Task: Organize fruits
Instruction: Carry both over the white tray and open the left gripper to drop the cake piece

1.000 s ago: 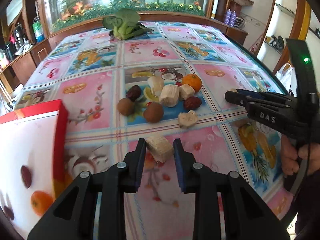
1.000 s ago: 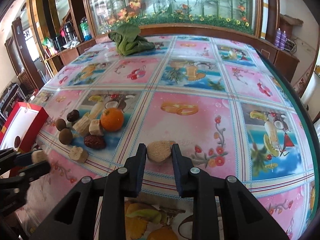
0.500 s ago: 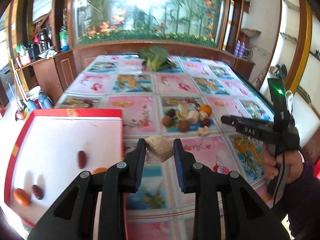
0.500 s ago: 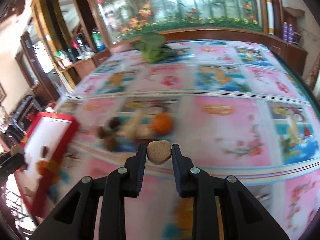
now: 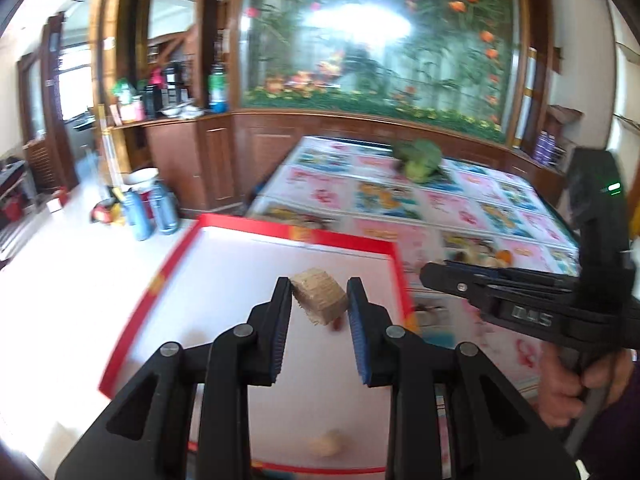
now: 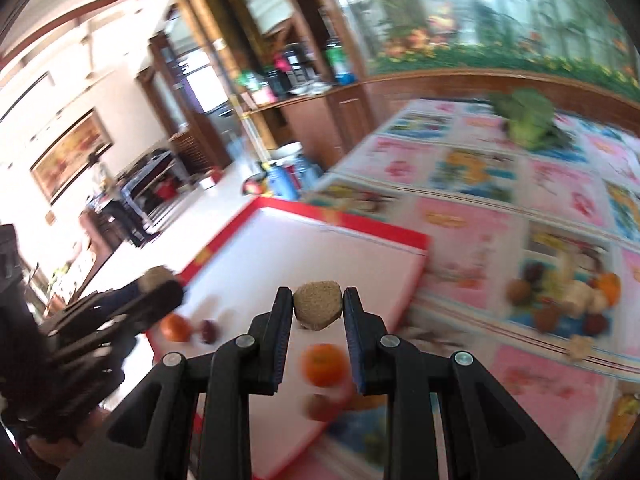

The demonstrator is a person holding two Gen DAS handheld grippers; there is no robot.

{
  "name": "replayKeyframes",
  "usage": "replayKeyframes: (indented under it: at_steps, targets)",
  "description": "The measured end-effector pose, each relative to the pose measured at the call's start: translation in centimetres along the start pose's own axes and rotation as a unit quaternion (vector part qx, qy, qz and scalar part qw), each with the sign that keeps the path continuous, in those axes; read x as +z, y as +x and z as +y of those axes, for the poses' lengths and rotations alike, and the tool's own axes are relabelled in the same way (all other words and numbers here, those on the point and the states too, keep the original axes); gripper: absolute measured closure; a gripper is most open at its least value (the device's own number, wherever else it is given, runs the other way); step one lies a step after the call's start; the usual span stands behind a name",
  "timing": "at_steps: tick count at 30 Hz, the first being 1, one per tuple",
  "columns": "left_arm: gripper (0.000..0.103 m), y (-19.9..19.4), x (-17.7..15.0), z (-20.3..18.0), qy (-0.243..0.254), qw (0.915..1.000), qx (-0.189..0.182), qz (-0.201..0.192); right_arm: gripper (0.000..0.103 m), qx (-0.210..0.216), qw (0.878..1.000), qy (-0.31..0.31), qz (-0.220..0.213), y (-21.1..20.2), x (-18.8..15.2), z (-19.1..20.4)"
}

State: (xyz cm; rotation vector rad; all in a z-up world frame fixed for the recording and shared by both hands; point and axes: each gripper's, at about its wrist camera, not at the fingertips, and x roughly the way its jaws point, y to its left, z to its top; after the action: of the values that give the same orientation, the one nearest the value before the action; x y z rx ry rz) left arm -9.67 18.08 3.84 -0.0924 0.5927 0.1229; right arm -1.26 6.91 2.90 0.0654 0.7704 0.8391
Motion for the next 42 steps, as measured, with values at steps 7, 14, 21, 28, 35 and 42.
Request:
replayKeyframes:
  at_steps: [7,14,21,28,35,42]
  targets:
    - [0.073,0.9,-1.8,4.1,-0.024,0.9987,0.041,0.020,0.079,0.010,0.999,-0.040,0.027,2.6,-1.5,3.4]
    - [0.073,1.4,-3.1,6.4,-0.037,0.9972,0.056,0.033,0.079,-0.003,0.998,-0.038,0.052,4.0,-2.8,3.3]
    - [0.073,1.7,-4.5,7.7,-0.044,0.9962,0.058,0.047,0.079,-0.011,0.996,-0.053,0.068,5.2,-3.8,4.3]
    - [0.073,2.3,-4.9,7.3,-0.028,0.9963,0.055,0.060,0.079,-0.023,0.994,-0.059,0.087,6.6,-4.9,4.4]
    - [0.073,2.7,-3.5,6.4,0.001,0.9966,0.066,0.048,0.079,-0.024,0.994,-0.047,0.097,7.1,-5.3,3.3]
    - [0.073,6.7,-1.9,6.5,0.025,0.9923,0.081,0.091,0.078,-0.027,0.993,-0.057,0.100,7.1,-5.4,3.6]
